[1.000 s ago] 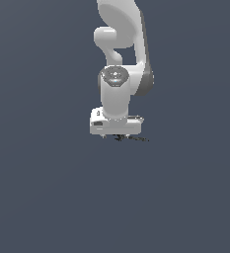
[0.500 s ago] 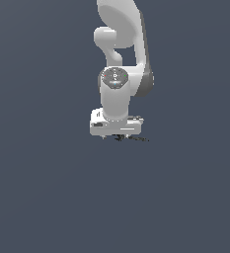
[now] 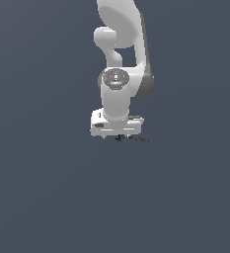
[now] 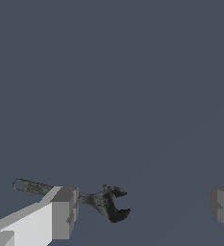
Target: Pick up the object and move it to a goal position.
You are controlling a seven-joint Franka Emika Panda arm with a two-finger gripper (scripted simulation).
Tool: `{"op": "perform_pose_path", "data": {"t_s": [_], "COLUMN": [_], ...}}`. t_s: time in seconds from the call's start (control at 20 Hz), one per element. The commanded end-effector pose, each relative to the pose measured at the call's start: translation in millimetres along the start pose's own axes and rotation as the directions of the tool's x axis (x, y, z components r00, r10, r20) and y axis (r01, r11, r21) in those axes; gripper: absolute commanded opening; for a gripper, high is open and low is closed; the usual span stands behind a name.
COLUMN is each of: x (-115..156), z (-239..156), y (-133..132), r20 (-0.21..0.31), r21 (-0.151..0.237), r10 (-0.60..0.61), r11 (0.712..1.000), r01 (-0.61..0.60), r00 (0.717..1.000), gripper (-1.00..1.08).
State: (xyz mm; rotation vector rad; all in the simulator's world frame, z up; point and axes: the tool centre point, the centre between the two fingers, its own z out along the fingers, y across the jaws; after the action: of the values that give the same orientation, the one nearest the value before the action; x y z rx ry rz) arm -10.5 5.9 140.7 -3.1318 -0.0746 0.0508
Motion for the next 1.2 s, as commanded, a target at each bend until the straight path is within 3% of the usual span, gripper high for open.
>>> {"op": "perform_pose_path", "data": {"t_s": [0.0, 0.35, 0.6, 0.85, 1.15], "x": [-1.2, -7.2, -14.0, -22.4, -33.2], "z": [2.3, 13.2, 24.5, 36.9, 50.9], "y": [-1.6, -9.4, -18.2, -28.9, -42.5], "r20": [0.0, 0.0, 0.001, 0.002, 0.004], "r21": [-0.002, -0.009, -0.016, -0.022, -0.027], "r10": [-0.027, -0.162, -0.305, -0.461, -0.633], "r11": [1.0, 0.987, 0.952, 0.887, 0.774], "r01": [0.027, 0.162, 0.305, 0.461, 0.633], "r00": [1.0, 0.987, 0.952, 0.887, 0.774], "gripper": [1.0, 1.0, 1.0, 1.0, 1.0]}}
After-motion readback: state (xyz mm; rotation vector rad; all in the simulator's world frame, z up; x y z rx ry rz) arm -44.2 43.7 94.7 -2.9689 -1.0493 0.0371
